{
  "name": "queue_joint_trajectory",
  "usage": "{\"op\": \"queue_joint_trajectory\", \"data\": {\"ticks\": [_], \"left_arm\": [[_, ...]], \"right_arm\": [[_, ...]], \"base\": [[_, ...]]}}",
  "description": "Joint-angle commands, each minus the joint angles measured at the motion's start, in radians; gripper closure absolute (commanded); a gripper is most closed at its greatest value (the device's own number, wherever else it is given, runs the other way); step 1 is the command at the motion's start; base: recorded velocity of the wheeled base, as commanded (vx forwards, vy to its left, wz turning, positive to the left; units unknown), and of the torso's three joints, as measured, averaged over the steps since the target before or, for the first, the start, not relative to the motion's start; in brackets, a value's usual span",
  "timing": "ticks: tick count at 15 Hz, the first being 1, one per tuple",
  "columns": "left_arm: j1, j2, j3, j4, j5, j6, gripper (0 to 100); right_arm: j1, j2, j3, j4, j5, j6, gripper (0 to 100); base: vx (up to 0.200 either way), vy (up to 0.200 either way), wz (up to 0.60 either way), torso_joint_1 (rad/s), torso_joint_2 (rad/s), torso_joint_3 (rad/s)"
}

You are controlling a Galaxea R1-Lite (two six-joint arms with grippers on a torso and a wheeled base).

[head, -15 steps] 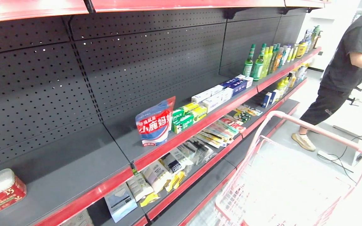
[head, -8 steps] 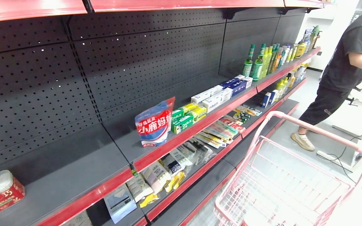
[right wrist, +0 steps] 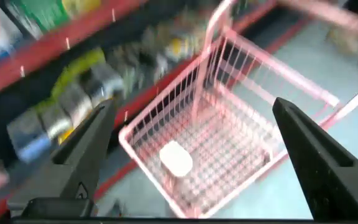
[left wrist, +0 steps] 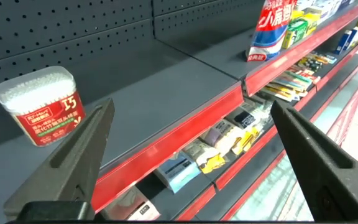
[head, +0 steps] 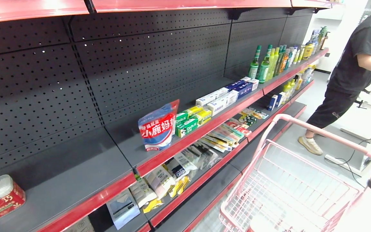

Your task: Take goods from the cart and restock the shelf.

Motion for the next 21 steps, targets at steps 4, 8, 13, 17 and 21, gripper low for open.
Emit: {"op": "queue_joint_trajectory", "data": {"ticks": [4, 8, 13, 17, 21], "left_arm": [[0.000, 0.001, 0.000, 0.000, 0.000, 0.001, 0], [0.000, 0.001, 0.000, 0.000, -0.001, 0.001, 0], [0.000, 0.001, 0.000, 0.000, -0.001, 0.001, 0], [0.000, 0.001, 0.000, 0.000, -0.001, 0.001, 0], [0.000, 0.001, 0.000, -0.001, -0.001, 0.001, 0]], "right_arm": [[0.015, 0.964, -0.070, -0.263, 0.075, -0.124, 0], [0.088, 1.144, -0.056, -0.338, 0.078, -0.182, 0], [0.211, 1.263, -0.077, -0.465, 0.132, -0.187, 0], [0.283, 1.357, -0.082, -0.543, 0.138, -0.187, 0], [0.320, 1.394, -0.097, -0.545, 0.169, -0.187, 0]], "base": [[0.000, 0.000, 0.00, 0.000, 0.00, 0.000], [0.000, 0.000, -0.60, 0.002, 0.01, 0.004], [0.000, 0.000, -0.24, 0.004, 0.00, 0.002], [0.000, 0.000, 0.00, 0.000, 0.00, 0.000], [0.000, 0.000, 0.00, -0.046, 0.10, 0.052]]}}
